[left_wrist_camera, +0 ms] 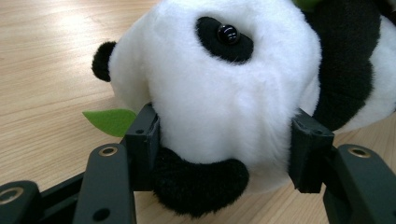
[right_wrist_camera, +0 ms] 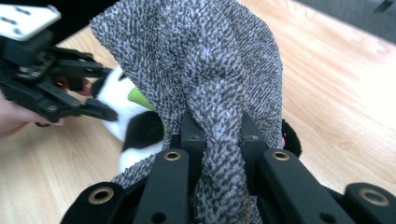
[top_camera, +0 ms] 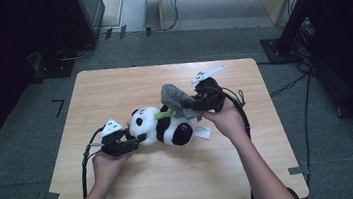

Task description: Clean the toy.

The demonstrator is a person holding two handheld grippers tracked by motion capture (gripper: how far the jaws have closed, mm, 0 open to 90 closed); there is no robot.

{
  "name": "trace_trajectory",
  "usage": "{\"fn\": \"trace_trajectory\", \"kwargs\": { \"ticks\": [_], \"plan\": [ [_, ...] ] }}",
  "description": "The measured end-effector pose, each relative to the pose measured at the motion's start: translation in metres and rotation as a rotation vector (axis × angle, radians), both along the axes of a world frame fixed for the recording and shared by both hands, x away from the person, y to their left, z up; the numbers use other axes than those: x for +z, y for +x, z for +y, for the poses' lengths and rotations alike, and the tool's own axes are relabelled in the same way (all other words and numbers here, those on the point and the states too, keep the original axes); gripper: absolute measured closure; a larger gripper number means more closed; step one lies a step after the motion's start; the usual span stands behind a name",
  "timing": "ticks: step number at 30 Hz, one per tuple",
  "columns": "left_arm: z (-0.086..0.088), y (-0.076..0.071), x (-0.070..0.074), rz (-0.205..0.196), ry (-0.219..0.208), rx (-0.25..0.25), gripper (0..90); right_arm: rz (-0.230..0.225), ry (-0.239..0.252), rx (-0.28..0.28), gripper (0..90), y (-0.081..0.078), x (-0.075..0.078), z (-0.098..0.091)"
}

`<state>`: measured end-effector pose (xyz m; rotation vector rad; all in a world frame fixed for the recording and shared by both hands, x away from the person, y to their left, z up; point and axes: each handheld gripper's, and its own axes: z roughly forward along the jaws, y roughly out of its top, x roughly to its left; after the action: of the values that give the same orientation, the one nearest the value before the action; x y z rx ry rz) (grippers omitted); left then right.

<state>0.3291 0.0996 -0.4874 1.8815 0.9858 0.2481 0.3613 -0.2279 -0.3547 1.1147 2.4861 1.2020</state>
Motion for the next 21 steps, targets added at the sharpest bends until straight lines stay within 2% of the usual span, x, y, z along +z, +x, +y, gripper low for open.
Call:
{"fn": "trace_trajectory", "kwargs": {
  "ticks": [4, 6, 12, 16, 21],
  "plan": [
    [0.001, 0.000, 0.000, 0.004, 0.002, -0.001, 40.0, -0.028, 0.018, -0.001, 79.2, -0.014, 0.006, -0.007],
    [0.001, 0.000, 0.000, 0.005, 0.001, -0.001, 39.9, -0.014, 0.032, 0.008, 79.2, -0.020, 0.004, -0.011],
    [0.000, 0.000, 0.000, 0.008, 0.001, 0.001, 39.9, 0.031, 0.023, 0.028, 79.1, -0.033, -0.022, -0.010],
    [-0.001, 0.000, 0.000, 0.018, 0.015, 0.000, 40.0, 0.049, 0.060, 0.032, 79.0, -0.037, -0.038, -0.008],
    [0.000, 0.001, 0.000, 0.022, 0.013, -0.003, 40.0, 0.037, 0.017, 0.004, 79.1, -0.038, -0.054, -0.013]
  ]
}}
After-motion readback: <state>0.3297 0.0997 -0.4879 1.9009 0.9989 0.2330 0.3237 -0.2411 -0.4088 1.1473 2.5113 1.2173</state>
